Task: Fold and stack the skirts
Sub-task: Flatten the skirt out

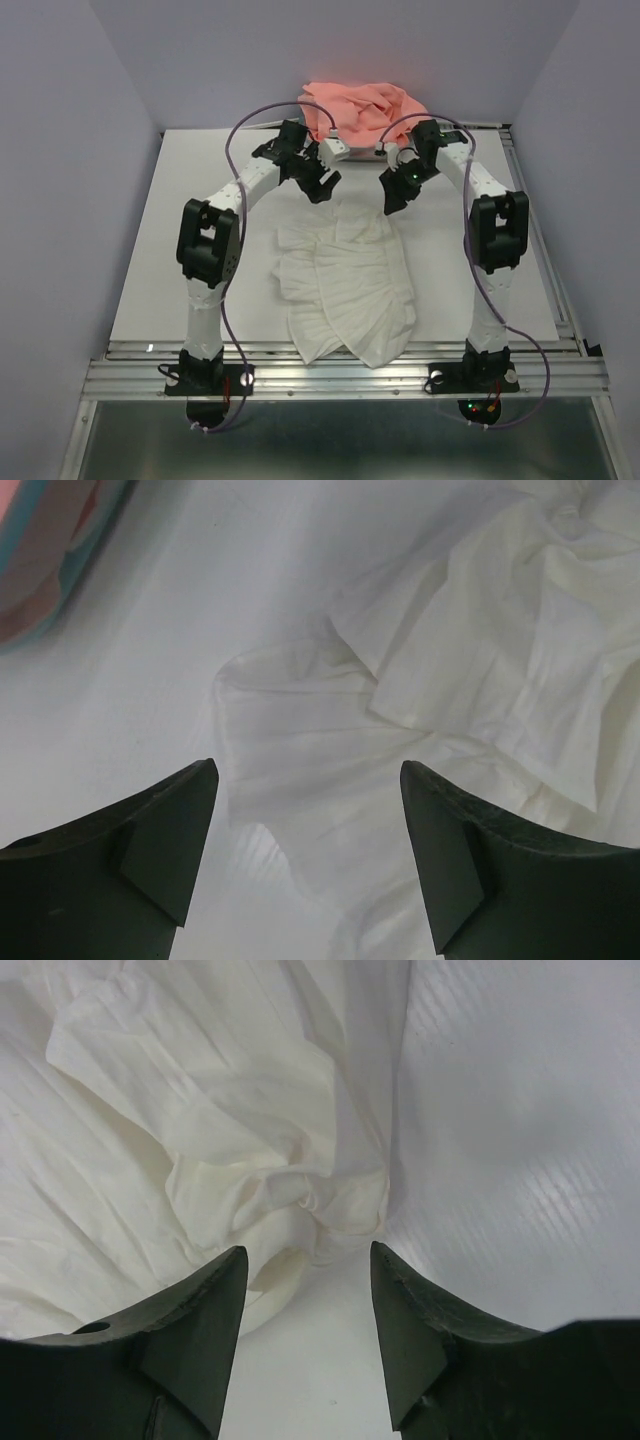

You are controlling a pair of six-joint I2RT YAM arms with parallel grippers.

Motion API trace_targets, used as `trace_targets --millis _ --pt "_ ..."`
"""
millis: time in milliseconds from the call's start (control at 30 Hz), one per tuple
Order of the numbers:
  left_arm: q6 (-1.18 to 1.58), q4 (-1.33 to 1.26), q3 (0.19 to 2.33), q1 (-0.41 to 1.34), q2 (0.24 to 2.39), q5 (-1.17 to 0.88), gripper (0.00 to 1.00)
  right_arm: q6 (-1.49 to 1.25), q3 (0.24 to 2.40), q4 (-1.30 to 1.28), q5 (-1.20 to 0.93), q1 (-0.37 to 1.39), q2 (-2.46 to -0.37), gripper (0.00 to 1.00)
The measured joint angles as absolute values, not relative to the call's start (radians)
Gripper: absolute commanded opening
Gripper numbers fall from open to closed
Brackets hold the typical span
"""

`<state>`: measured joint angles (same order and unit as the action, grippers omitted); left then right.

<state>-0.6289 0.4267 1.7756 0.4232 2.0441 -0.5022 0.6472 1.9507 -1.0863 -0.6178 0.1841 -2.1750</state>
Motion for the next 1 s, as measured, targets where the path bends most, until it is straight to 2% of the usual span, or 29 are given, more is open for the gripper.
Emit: trace_targets --millis 100,267,600,700,833,867,900,933,1000 --pt "-0.553 0.403 1.848 0.424 2.175 -0.523 0.86 0.652 1.948 -1.093 -0.625 0.187 -2.186 0.55" --pt "-0.453 0.340 1.885 0.427 2.262 -0.557 0.86 0.648 1.916 -1.090 -0.635 0.187 -2.204 0.55" --pt "-0.348 0.217 1.953 0.467 2.339 -0.577 0.85 0.623 1.906 -1.084 -0.655 0.187 -2.252 0.33" --pt "-0.335 0.212 1.953 0.481 2.364 -0.572 0.79 0.623 1.903 -1.080 -0.659 0.187 -2.252 0.25" --pt "-0.325 0.216 1.953 0.493 2.402 -0.550 0.45 0.620 1.885 -1.069 -0.663 0.187 -2.252 0.11" --pt "-0.323 0.221 1.953 0.495 2.407 -0.543 0.24 0.621 1.880 -1.068 -0.663 0.187 -2.252 0.02" --pt "-0.318 0.227 1.949 0.496 2.408 -0.536 0.14 0.620 1.874 -1.065 -0.663 0.187 -2.252 0.01" --pt "-0.325 0.229 1.943 0.496 2.407 -0.524 0.00 0.618 1.869 -1.064 -0.663 0.187 -2.252 0.01" --pt "-0.333 0.223 1.935 0.493 2.403 -0.516 0.00 0.620 1.864 -1.063 -0.662 0.187 -2.252 0.01"
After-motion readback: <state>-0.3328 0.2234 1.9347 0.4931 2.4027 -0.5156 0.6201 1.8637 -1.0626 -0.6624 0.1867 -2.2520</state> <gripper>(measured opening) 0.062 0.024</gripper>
